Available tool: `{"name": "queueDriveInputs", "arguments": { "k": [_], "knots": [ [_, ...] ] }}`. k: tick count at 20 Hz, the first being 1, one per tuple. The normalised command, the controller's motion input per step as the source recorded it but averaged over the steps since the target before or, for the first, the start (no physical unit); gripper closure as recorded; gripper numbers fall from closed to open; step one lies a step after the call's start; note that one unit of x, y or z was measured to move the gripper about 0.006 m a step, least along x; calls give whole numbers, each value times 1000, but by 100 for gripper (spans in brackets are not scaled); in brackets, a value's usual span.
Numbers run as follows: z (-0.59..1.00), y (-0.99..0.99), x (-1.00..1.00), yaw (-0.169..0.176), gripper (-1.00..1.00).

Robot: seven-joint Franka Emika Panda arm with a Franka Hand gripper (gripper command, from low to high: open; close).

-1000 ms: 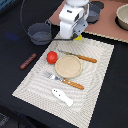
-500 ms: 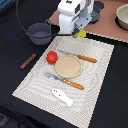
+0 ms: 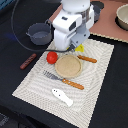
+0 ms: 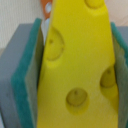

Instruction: Interact with the objects in diverse but meaningful ways.

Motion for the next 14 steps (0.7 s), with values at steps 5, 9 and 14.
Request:
{"name": "queueDriveInputs", "arguments": {
  "k": [5, 9, 14],
  "knots": [
    [-52, -423, 518, -6, 100],
    [0, -135, 314, 0, 100],
    [474, -84, 198, 12, -100]
  ]
}}
